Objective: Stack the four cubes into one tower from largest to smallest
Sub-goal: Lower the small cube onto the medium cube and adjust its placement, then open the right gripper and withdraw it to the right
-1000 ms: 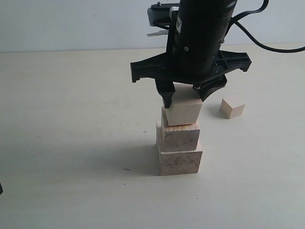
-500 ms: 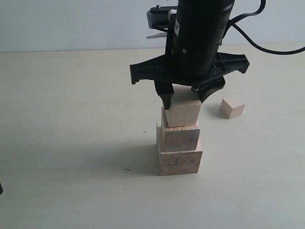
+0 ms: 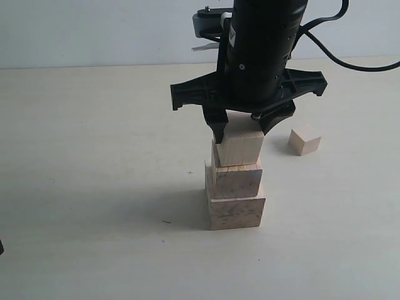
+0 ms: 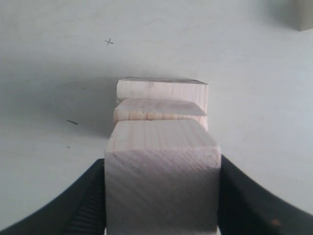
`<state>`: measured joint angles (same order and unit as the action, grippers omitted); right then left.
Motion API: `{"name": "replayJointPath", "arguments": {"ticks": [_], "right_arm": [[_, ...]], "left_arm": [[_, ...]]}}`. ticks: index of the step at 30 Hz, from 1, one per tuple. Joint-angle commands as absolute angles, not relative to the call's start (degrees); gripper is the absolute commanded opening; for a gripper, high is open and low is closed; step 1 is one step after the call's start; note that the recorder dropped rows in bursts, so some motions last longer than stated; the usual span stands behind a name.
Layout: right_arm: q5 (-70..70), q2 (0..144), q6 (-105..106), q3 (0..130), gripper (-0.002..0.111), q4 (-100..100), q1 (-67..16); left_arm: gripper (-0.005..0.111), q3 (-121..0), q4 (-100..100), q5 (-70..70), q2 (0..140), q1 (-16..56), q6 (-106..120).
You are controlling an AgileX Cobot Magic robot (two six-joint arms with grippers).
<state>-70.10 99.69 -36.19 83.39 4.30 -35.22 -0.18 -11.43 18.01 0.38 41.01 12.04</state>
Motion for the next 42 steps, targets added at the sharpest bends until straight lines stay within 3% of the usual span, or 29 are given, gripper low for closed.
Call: {"name": "replayJointPath", "arguments": {"ticks": [1,3,14,30,38,42], "right_arm": [[-69.96,100.12,-36.15,83.16,0.036,4.82,-35.35],[-69.96,100.12,-36.15,83.16,0.050,4.82,-35.35],[-69.96,100.01,-36.15,83.16,0.073,6.61,-35.35],[-68.93,87.33,-34.62,82.77,0.073,12.17,-38.70],[-66.25,70.93,-39.35,70.71,0.073,21.17,-39.09],[-66.89,64.70,-38.09,68.96,0.073,22.25,-35.48]], "left_arm": [[0.000,0.00,-11.37,17.95,0.00,40.95,12.04],[0.000,0.00,-11.37,17.95,0.00,40.95,12.04],[0.000,0.00,-11.37,17.95,0.00,40.95,12.04],[0.000,0.00,-11.37,17.95,0.00,40.95,12.04],[0.000,0.00,-11.37,17.95,0.00,40.95,12.04],[0.000,0.00,-11.37,17.95,0.00,40.95,12.04]]}}
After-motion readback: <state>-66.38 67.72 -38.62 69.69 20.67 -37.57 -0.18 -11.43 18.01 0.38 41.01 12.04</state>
